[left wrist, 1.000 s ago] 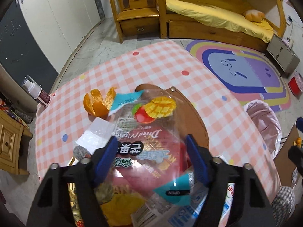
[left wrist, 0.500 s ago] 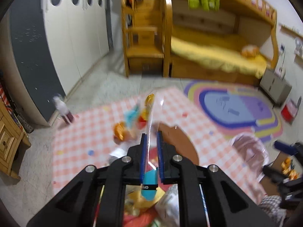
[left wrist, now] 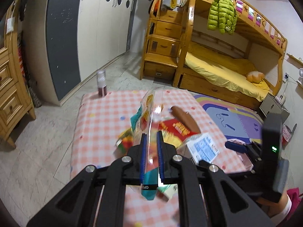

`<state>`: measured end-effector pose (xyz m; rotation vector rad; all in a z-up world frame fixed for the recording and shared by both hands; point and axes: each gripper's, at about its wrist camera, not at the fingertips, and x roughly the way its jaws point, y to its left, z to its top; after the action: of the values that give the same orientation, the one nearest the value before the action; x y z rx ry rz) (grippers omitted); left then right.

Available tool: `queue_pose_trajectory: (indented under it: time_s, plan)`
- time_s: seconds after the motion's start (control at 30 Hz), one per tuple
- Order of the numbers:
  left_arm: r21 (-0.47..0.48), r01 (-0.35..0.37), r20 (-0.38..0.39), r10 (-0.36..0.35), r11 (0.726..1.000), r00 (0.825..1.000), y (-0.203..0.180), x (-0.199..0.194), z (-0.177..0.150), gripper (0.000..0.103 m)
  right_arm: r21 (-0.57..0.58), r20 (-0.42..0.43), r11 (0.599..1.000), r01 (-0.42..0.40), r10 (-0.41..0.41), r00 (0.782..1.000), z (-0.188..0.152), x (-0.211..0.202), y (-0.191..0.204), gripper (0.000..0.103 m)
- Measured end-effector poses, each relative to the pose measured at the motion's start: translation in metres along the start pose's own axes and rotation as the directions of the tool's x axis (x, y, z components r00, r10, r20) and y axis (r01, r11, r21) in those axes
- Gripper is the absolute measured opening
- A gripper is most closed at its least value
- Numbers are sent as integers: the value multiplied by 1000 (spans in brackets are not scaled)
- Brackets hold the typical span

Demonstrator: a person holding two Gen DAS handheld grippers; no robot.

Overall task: Collect trash
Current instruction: 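Grasp the white milk carton with the right gripper while the left holds the bag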

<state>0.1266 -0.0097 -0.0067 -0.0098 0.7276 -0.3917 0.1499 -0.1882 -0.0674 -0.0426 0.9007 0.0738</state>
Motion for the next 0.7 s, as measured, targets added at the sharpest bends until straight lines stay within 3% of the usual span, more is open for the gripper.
queue_pose_trajectory:
  time_s: [0.27, 0.4, 0.53, 0.7]
  plan:
    - [1, 29, -35, -29, 1000, 999, 0, -3, -29, 9, 16, -78, 991, 132, -130, 988, -28, -9, -29, 86]
    - [0, 41, -35, -41, 999, 999, -3, 0, -34, 9, 50, -4, 997, 53, -52, 999, -27, -28, -25, 87]
    - [0, 39, -34, -39, 999, 999, -4, -3, -39, 9, 5, 2, 1000, -21, 21, 1000, -24, -23, 0, 88]
    - [-6, 35, -42, -35, 999, 999, -2, -6, -45, 9, -91, -87, 995, 49, -57, 995, -38, -7, 14, 87]
